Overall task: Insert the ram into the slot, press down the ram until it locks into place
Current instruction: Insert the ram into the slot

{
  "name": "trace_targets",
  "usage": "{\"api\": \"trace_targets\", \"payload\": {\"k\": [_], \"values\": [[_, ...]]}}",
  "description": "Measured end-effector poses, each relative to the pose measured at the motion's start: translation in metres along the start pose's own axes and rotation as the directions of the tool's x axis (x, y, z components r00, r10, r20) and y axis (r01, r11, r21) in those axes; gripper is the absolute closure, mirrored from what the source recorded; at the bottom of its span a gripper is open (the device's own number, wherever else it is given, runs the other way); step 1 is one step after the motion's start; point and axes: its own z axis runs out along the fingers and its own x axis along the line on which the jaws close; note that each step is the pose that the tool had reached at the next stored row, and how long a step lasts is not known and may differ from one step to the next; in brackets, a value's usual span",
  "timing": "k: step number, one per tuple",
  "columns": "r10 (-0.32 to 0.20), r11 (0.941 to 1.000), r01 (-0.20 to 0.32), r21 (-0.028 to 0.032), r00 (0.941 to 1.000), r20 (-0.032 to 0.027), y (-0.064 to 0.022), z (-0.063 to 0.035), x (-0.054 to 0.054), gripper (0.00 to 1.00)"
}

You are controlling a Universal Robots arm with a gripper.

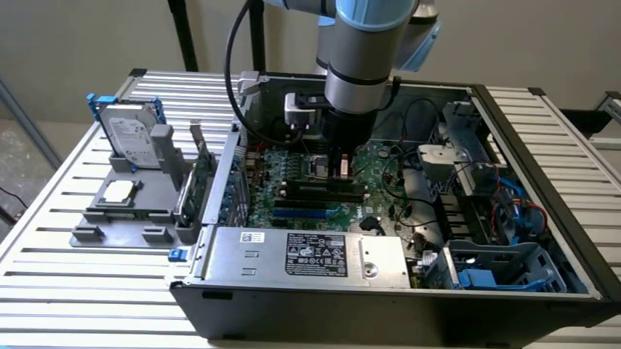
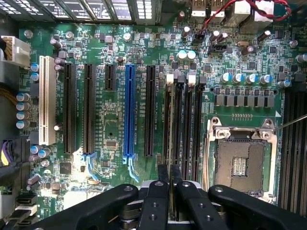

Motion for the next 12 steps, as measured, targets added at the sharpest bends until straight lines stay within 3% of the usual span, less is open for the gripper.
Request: {"api": "trace_targets", "payload": {"k": [12], "values": [[-0.003, 1.0, 0.003, 0.0, 1.0, -0.004, -0.0001, 0.0032, 0.0, 0.87]]}}
